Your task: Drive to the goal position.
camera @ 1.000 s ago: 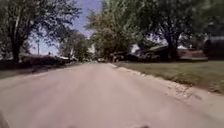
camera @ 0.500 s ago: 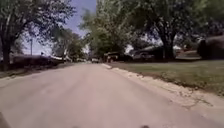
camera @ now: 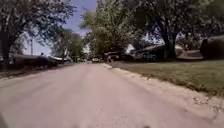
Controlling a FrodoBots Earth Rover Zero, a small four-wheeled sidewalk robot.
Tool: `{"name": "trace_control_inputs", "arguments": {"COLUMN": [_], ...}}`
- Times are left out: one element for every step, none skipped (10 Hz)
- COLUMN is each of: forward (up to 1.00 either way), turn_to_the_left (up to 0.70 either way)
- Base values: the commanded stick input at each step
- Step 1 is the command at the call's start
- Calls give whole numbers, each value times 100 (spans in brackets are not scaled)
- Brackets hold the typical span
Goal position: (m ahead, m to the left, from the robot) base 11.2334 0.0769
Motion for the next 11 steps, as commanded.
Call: {"name": "trace_control_inputs", "arguments": {"forward": [70, 70, 70, 70, 70, 70, 70, 70, 70, 70, 70], "turn_to_the_left": [0, 0, 0, 0, 0, 0, 0, 0, 0, 0, 0]}}
